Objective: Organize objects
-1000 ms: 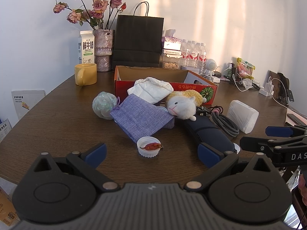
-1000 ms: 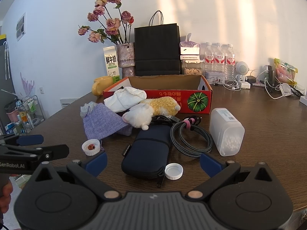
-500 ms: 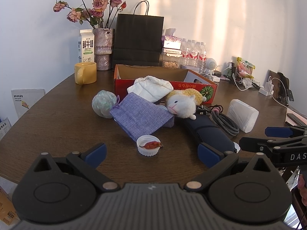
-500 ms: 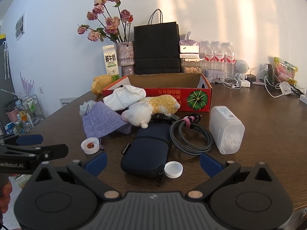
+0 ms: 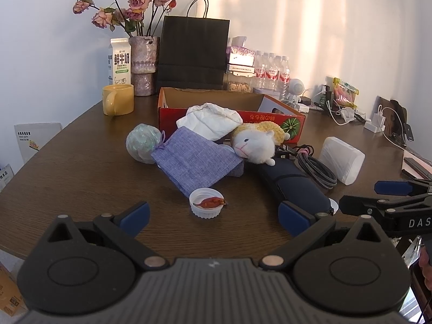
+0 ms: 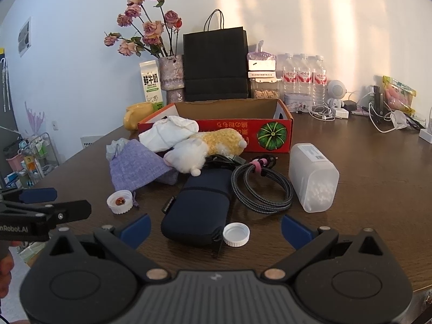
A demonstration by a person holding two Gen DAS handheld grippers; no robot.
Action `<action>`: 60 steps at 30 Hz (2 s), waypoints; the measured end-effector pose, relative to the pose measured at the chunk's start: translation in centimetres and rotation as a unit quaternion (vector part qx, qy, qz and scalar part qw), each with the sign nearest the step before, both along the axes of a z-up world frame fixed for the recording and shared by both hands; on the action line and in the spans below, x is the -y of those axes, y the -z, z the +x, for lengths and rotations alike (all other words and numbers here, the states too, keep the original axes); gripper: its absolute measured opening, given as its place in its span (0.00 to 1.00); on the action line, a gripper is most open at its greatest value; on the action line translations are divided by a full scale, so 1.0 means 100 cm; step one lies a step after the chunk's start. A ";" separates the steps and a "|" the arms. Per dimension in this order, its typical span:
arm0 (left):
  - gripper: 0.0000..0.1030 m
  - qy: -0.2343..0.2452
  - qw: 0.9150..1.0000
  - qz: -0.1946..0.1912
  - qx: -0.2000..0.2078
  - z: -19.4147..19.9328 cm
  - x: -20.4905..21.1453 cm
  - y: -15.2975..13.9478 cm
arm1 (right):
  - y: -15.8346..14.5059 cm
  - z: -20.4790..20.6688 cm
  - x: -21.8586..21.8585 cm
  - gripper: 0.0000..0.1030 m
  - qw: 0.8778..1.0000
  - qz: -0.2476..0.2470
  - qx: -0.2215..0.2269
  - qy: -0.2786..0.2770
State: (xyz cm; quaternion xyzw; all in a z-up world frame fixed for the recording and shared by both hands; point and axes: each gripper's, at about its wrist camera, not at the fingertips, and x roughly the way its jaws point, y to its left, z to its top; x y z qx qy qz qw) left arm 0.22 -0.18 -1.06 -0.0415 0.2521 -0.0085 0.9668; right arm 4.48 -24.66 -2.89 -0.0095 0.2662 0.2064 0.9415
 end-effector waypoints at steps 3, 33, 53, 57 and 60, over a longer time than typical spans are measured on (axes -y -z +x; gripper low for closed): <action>1.00 -0.001 1.000 0.003 0.001 0.004 -0.001 0.001 | 0.002 0.003 0.005 1.00 1.000 -0.009 0.000 0.000; 0.96 -0.001 0.999 0.029 -0.029 0.053 0.002 0.018 | 0.046 0.058 0.021 0.27 0.992 -0.045 0.014 -0.119; 0.37 0.069 0.993 0.087 -0.036 0.053 0.020 0.021 | 0.035 0.060 0.030 0.27 0.995 -0.006 0.027 -0.093; 0.30 0.078 0.993 0.085 -0.039 0.045 0.019 0.022 | 0.034 0.058 0.029 0.27 0.995 -0.004 0.027 -0.093; 0.25 0.087 0.992 0.083 -0.042 0.043 0.019 0.023 | 0.034 0.056 0.027 0.27 0.995 -0.003 0.027 -0.094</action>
